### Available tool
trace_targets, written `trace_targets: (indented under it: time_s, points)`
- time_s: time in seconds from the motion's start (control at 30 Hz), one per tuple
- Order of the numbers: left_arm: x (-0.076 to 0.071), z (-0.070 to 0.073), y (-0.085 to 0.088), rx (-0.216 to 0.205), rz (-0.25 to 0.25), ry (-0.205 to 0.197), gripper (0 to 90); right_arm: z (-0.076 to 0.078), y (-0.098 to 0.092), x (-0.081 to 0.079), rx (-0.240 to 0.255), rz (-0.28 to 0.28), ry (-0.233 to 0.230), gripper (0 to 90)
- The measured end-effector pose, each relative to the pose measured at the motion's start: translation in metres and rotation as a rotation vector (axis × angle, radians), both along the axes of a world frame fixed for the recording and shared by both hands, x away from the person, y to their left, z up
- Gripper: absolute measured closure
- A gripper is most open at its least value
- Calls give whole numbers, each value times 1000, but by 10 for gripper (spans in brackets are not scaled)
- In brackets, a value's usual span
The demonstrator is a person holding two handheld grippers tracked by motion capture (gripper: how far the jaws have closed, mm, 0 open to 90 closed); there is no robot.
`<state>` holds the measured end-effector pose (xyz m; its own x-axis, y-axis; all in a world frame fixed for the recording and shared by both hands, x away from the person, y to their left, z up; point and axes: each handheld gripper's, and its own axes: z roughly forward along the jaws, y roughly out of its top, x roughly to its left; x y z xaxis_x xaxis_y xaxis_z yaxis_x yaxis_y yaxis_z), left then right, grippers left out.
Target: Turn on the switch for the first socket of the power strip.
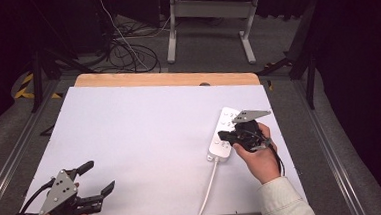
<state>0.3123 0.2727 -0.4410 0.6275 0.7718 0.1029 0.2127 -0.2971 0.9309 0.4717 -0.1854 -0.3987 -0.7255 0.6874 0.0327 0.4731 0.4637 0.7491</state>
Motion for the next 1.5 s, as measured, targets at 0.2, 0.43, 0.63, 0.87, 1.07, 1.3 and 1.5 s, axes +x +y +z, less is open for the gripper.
trace_targets:
  time_s: [0.2,0.43,0.63,0.87,1.07,1.3,1.5]
  points:
    - [0,0,0,1,1,-1,167,-12,10,15,-60,-5,38,900]
    - [0,0,0,0,-1,3,166,-21,15,24,-94,-21,67,900]
    - [1,0,1,3,-1,0,167,-27,17,29,-134,-27,79,900]
    - [0,0,-1,7,1,2,170,-32,19,33,-160,-30,95,900]
    - [1,0,0,11,4,3,171,-37,21,36,-170,-36,107,900]
    - [0,0,-1,16,7,-2,174,-40,24,36,-195,-28,103,900]
    - [0,0,-1,18,8,-1,174,-41,23,36,-204,-32,106,900]
